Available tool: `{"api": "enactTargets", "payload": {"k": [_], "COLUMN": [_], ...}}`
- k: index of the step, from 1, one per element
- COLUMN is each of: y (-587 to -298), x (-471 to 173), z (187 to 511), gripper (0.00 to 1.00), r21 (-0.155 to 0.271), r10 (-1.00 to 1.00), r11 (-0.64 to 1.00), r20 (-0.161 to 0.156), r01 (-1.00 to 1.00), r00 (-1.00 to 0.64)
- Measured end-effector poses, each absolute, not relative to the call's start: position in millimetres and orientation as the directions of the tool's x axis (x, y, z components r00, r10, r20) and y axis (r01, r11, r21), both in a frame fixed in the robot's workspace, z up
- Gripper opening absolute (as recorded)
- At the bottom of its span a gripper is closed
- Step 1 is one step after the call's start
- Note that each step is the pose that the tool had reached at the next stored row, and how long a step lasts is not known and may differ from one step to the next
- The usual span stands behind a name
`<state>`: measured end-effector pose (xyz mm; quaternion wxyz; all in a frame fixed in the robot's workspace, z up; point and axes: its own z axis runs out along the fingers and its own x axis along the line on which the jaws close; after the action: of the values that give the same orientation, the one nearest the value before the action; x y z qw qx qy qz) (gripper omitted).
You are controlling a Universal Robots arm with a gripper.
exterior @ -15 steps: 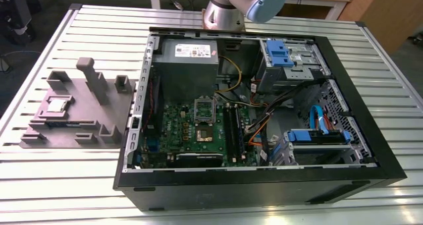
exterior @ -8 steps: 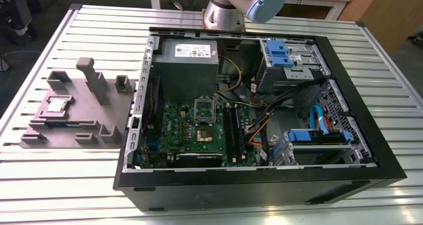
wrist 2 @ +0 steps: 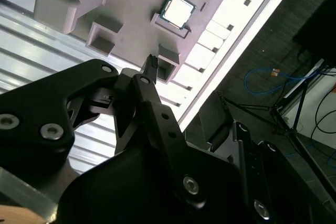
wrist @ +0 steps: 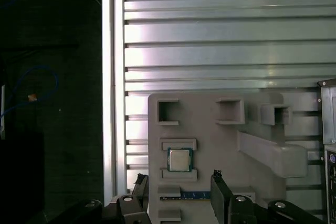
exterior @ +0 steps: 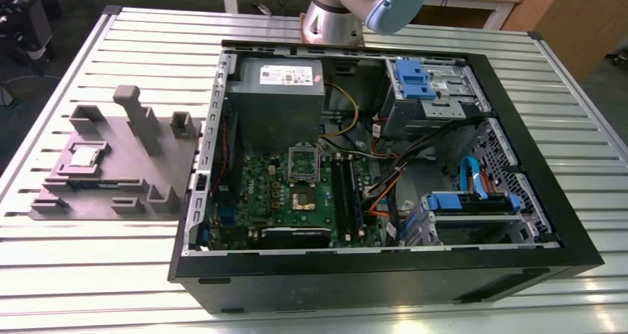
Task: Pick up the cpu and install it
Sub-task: 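Pick up the cpu and move it towards the insertion slot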
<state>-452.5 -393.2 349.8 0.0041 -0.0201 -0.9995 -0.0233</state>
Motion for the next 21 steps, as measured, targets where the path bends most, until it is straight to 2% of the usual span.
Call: {"api": "enactTargets", "payload": {"k": [21], "y": [-393.3], "x": [-452.5], "z": [344.5], "gripper": [0.59], "r21": [0.047], "r10": [-0.017], "r11": [0.999], "r20": [0.008], "r01": [-0.016], "r00": [-1.0]}}
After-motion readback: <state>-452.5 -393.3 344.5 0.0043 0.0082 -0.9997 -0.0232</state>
